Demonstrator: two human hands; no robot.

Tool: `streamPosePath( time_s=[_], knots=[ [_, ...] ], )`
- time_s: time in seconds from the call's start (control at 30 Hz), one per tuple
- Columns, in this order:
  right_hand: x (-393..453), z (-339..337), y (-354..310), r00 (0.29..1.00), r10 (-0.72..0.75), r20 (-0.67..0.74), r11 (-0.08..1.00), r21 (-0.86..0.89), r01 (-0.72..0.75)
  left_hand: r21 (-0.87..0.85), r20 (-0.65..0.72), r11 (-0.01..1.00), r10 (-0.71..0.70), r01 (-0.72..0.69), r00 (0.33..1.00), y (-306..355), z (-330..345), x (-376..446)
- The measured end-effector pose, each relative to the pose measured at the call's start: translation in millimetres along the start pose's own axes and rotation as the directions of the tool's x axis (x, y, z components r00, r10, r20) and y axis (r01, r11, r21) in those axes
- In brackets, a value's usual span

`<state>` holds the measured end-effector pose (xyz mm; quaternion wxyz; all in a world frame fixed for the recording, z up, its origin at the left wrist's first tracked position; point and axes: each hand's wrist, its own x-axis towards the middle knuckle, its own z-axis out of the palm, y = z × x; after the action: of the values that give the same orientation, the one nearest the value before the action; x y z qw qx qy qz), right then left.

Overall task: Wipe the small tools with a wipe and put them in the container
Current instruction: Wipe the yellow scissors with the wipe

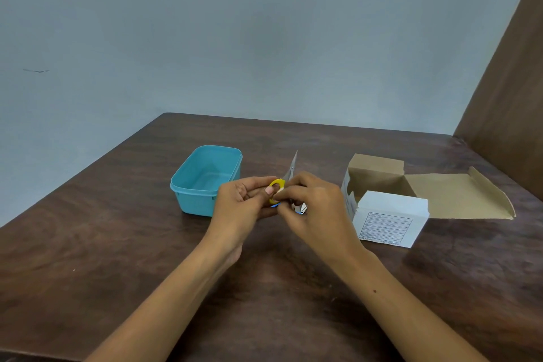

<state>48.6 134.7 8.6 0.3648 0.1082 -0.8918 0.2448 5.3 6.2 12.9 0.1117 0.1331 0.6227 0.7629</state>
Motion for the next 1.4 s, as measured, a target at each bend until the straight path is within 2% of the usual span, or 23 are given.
streamPosePath(
  time_s=[0.13,0.3,0.53,0.73,0.87,1.0,1.13,1.3,1.4],
  knots=[
    [2.1,-0.9,7.5,0.998,0.030,-0.063,0.999,-0.010,-0.031,0.003,0.011,1.000,0.021,-0.021,1.000,0.7,1.4,-0.8],
    [1.2,-1.9,-3.0,0.998,-0.055,0.025,0.998,0.029,0.054,-0.001,-0.025,0.999,0.037,-0.037,0.999,1.6,-1.5,0.9],
    [3.2,-2.8,7.4,0.999,0.004,-0.047,1.000,-0.004,-0.004,-0.026,0.013,0.999,0.027,-0.026,1.000,2.2,0.1,0.8],
    [1.1,-4.4,-3.9,0.998,-0.057,0.026,0.998,0.029,0.056,-0.021,-0.017,0.999,0.027,-0.027,0.999,3.3,-0.8,0.3],
    [3.3,-5.3,6.2,0.999,-0.022,-0.046,1.000,-0.011,0.022,-0.054,-0.003,0.998,0.023,-0.023,1.000,4.9,0.1,0.0],
    [4.9,-5.0,9.8,0.997,-0.020,-0.076,0.999,-0.046,0.016,-0.032,-0.006,0.998,0.045,-0.046,0.999,4.9,-0.9,0.4],
    [3.5,-7.3,4.5,0.993,-0.114,0.039,0.993,-0.020,0.114,-0.002,-0.033,0.996,0.087,-0.087,0.996,4.7,-3.4,2.2],
    [4.9,-9.5,10.3,0.998,-0.048,-0.037,0.999,-0.013,0.047,0.069,-0.008,0.993,0.097,-0.097,0.995,4.7,-3.1,2.4],
    [3.5,-10.1,8.7,0.997,-0.073,0.007,0.997,-0.022,0.074,0.100,-0.022,0.990,0.104,-0.101,0.994,1.9,-4.7,3.3]
  ],
)
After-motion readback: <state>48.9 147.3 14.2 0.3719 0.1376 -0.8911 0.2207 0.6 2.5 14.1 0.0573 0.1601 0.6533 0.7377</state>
